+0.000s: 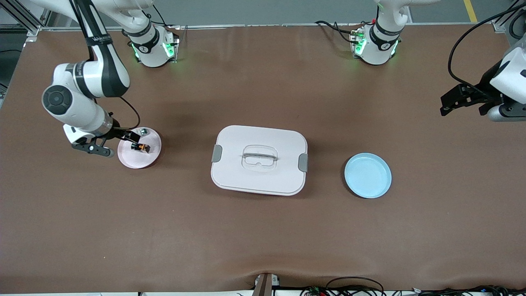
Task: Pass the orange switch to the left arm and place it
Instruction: 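Lower the right gripper onto the orange switch and close it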
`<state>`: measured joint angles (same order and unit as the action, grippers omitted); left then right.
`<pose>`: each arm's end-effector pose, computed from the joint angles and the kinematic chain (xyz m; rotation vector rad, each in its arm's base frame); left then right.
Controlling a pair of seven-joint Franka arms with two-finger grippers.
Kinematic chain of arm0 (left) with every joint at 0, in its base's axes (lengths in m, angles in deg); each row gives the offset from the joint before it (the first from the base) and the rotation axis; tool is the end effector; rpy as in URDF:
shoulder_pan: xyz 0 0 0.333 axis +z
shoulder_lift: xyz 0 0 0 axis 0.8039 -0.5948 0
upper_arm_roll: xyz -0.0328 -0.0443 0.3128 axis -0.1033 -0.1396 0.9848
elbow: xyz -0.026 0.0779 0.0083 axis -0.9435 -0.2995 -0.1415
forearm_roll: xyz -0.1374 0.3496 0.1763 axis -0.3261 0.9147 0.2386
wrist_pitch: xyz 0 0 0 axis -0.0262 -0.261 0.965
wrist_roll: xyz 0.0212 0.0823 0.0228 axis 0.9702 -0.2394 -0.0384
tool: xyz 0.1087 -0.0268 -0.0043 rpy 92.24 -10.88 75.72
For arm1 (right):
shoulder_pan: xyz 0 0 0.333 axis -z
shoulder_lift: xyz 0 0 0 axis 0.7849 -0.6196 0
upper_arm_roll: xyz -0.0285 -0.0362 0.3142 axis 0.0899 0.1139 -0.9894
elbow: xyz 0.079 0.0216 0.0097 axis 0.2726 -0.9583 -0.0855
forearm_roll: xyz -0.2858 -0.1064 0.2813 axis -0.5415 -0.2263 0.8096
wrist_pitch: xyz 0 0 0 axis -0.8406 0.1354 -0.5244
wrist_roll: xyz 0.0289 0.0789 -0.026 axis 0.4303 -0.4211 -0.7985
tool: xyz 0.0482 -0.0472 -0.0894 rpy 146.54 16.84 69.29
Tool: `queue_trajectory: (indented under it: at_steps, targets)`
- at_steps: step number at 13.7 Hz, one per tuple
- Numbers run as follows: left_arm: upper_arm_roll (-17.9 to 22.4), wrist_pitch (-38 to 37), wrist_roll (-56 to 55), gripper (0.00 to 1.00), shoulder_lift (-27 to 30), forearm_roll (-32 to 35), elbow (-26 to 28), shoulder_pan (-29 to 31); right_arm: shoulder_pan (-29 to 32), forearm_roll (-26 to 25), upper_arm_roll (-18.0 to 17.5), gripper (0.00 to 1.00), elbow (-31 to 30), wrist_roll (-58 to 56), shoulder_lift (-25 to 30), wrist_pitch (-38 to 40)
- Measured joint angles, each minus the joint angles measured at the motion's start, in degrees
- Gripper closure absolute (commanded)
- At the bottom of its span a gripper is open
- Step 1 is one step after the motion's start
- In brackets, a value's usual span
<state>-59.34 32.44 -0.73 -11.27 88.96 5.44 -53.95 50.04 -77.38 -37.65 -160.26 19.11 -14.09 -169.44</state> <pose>0.5815 -0.0512 0.6304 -3.1293 0.0096 -0.0251 0.5261 0.0268 0.2785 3.0320 -0.3347 -0.1362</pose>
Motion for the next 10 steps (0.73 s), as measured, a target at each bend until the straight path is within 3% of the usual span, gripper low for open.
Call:
queue_trajectory:
  at_steps: [10]
  targets:
    - [0.0, 0.0, 0.0, 0.0, 0.0, 0.0, 0.0, 0.0, 0.3, -1.9, 0.7, 0.0, -1.3, 0.4, -7.8, -10.9]
